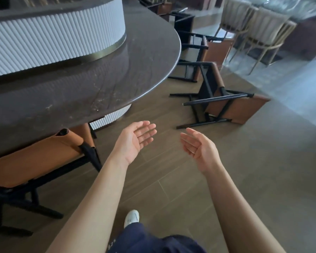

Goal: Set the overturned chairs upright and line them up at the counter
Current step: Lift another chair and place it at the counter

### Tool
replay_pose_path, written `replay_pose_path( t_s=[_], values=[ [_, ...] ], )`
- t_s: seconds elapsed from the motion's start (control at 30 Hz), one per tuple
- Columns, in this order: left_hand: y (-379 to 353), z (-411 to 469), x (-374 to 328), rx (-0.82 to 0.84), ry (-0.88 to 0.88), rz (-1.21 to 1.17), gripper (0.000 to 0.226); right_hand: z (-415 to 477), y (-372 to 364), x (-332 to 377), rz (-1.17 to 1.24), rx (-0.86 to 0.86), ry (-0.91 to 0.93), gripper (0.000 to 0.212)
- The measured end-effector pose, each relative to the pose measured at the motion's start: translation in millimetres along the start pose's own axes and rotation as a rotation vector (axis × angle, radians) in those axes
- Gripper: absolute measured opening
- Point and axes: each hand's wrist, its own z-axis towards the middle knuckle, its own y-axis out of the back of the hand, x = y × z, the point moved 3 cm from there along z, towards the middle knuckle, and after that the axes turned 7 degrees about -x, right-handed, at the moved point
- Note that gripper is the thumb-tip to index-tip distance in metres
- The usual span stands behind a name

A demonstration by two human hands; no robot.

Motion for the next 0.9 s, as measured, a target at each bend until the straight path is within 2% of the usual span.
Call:
replay_pose_path(
  t_s=[0.47,0.9],
  values=[
    [-171,88,26,0.266,0.126,0.158,0.022,56,120,69,0.201,-0.338,0.072,0.025],
    [-331,183,49,0.493,0.269,0.266,0.024,131,196,141,0.399,-0.534,0.112,0.023]
  ],
)
